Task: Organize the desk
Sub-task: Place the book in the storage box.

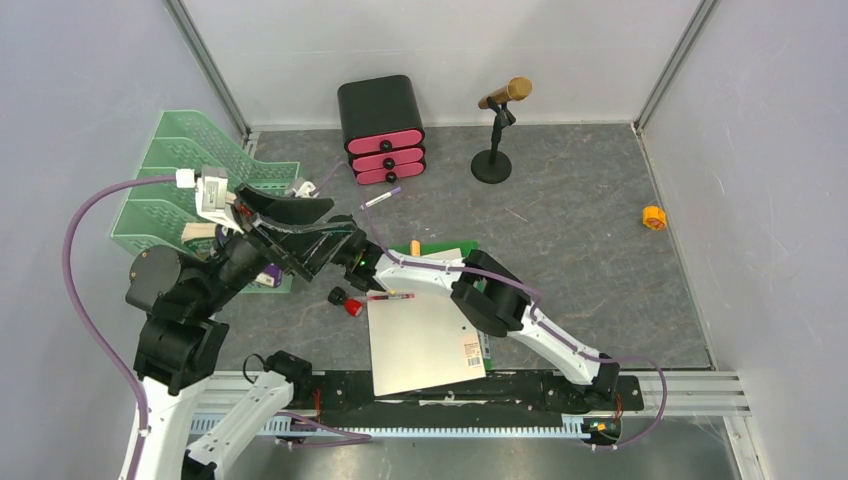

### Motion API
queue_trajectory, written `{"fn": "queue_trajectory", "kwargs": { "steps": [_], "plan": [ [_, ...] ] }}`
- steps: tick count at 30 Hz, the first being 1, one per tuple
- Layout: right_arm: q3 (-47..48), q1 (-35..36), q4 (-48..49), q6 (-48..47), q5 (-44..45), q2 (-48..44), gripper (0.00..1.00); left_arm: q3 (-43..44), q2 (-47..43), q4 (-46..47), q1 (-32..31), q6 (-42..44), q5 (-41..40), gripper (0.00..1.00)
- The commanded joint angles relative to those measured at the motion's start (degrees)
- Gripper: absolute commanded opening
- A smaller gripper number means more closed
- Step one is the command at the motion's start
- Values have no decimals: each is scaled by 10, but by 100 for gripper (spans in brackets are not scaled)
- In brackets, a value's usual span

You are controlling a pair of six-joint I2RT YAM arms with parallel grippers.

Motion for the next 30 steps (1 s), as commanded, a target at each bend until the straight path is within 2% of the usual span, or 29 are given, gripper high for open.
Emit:
{"fn": "queue_trajectory", "kwargs": {
  "steps": [1,11,18,30],
  "plan": [
    [34,5,117,-42,21,1,0,-4,-14,3,-1,-26,-14,100],
    [35,11,201,-110,34,26,0,-15,-20,-4,0,-30,-14,100],
    [47,22,220,-118,59,48,0,-19,-23,-12,-1,-29,-20,100],
    [82,13,243,-202,110,96,0,-26,-32,-29,-1,-34,-22,100]
  ]
}}
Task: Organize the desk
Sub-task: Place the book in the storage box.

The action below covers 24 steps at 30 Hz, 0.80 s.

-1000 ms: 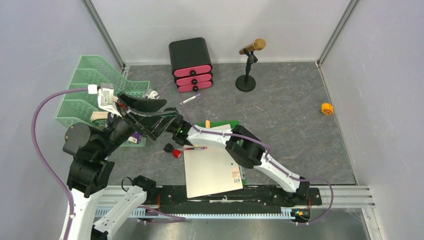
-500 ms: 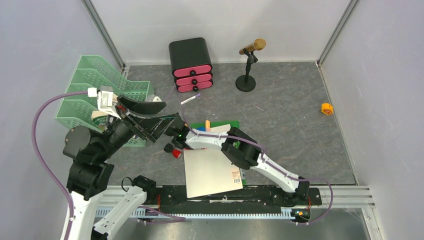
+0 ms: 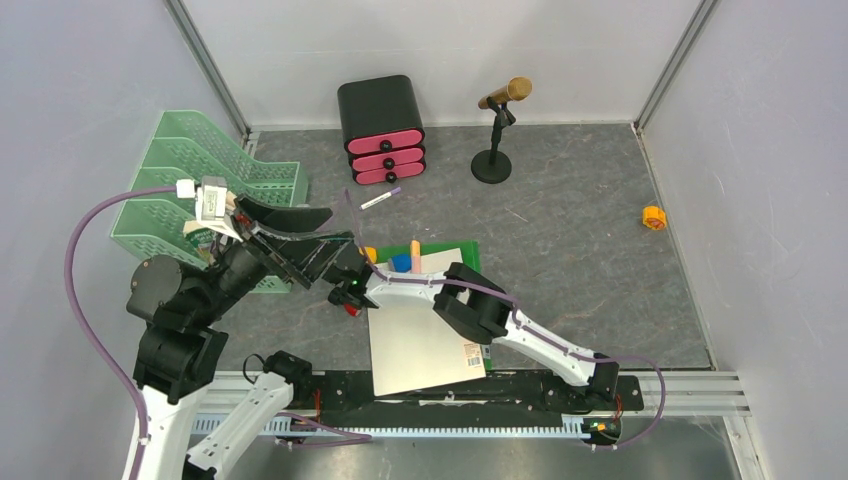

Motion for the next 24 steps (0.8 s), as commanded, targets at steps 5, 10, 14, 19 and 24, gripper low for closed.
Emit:
{"fn": "queue_trajectory", "kwargs": {
  "steps": [5,10,14,19,24],
  "plan": [
    [51,-22,61,-41,0,24,0,-6,-10,-10,0,-16,-17,100],
    [-1,-25,34,-46,-84,-2,0,-7,-7,-10,0,-13,-20,100],
    [-29,-25,-2,-71,-112,-25,0,-10,-9,-14,0,-13,-23,100],
    [-54,-25,-47,-113,-111,-45,0,-22,-14,-12,-1,-19,-22,100],
    [-42,-24,-78,-125,-117,-40,0,-27,-19,-12,0,-20,-27,100]
  ]
}}
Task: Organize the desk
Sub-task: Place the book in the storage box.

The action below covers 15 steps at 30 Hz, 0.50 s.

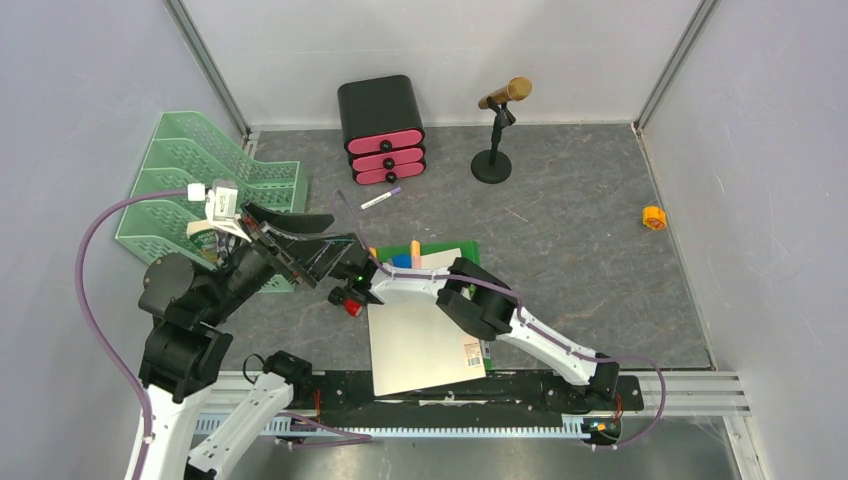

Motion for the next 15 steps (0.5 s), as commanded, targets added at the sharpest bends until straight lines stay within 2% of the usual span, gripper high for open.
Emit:
{"fn": "queue_trajectory", "kwargs": {
  "steps": [1,9,15],
  "plan": [
    [5,-9,-87,-50,-3,-23,0,-4,-10,8,0,-21,-13,100],
    [-64,-17,-194,-77,1,-82,0,-14,-14,14,0,-25,-8,100],
    [-137,-33,-256,-94,-49,-145,0,-19,-7,33,0,-33,7,100]
  ]
}}
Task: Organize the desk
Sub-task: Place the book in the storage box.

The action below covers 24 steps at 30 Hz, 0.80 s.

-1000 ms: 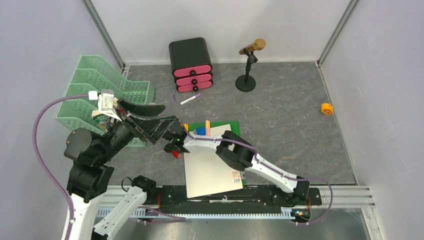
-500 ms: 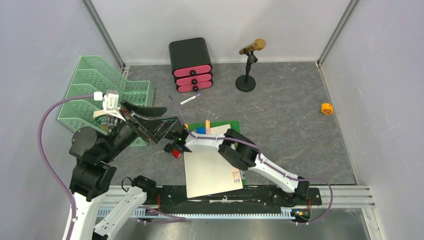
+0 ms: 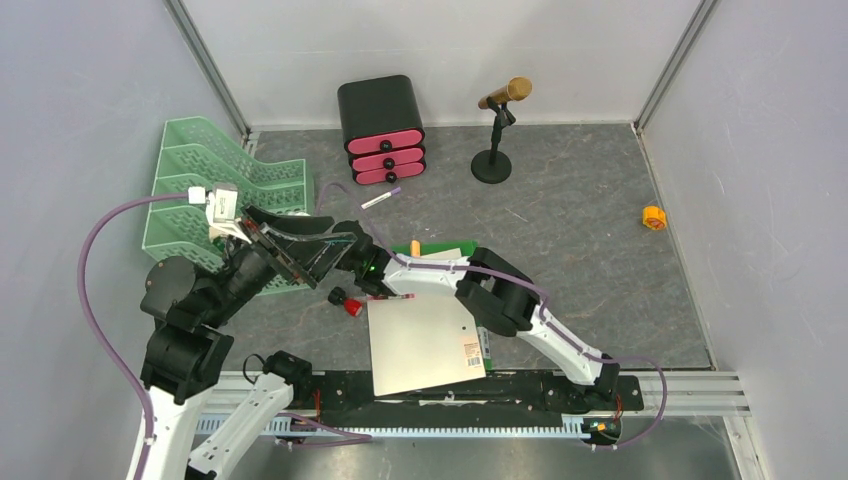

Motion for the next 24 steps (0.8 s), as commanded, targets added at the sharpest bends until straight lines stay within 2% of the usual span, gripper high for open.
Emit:
{"fn": "queue_trajectory", "kwargs": {
  "steps": [1,10,18,20,24],
  "plan": [
    [-52,-26,-131,-29,-30,-56,0,-7,5,36,0,-25,16,100],
    [-44,-47,-184,-22,-130,-73,0,-16,10,58,0,-29,16,100],
    [-33,-51,-191,-8,-147,-59,2,-20,16,62,0,-34,14,100],
    [-24,-54,-188,9,-139,-51,10,-21,17,67,0,-41,18,100],
    [-20,-56,-191,19,-124,-45,45,-16,23,70,0,-45,28,100]
  ]
}}
